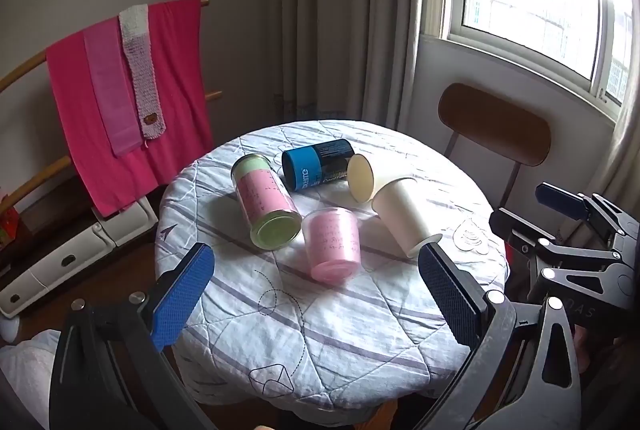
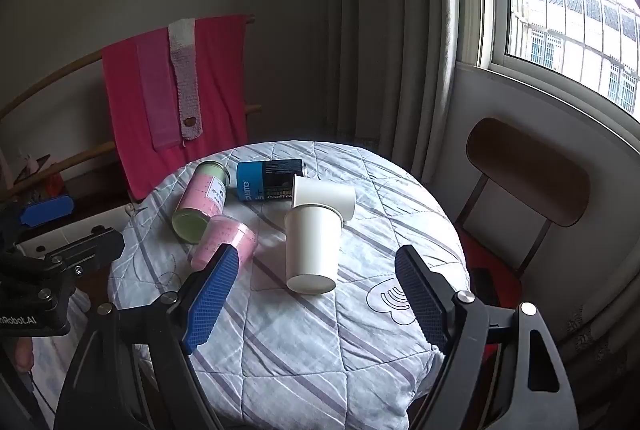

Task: Flip cup upright
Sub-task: 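Move the left gripper toward the pink-labelled jar lying on its side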

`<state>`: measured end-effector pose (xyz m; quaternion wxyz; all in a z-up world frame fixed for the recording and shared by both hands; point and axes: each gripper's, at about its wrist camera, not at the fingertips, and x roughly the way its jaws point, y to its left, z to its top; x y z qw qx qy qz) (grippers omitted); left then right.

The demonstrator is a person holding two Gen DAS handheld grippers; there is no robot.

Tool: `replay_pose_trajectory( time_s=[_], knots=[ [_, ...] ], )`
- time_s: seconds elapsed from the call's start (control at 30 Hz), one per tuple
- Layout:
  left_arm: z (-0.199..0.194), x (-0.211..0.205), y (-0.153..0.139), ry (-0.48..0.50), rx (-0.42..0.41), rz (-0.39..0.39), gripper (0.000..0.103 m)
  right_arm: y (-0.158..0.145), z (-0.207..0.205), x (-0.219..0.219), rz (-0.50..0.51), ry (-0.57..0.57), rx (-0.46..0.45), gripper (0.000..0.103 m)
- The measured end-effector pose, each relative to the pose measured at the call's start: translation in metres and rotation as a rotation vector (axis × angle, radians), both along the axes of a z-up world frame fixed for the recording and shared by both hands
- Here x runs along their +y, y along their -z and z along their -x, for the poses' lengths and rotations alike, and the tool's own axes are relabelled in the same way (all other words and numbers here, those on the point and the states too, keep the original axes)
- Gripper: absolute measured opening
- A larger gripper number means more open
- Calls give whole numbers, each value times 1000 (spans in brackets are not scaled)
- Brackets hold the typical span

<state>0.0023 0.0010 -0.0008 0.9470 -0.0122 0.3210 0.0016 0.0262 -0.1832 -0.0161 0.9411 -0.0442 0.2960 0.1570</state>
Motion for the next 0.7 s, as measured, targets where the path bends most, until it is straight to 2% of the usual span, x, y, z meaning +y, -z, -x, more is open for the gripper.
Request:
replay_pose_trajectory(
  time_s=[0.37,0.57,0.7],
  knots=[
    [-36,15,14,-16,48,39,103,10,-24,9,13,-7,30,82],
    [-58,23,30,-21,107,77,103,17,-40,7,20,-9,54,82],
    [-69,21,43,-12,148,76,103,24,-49,6,36,0,67,82]
  ],
)
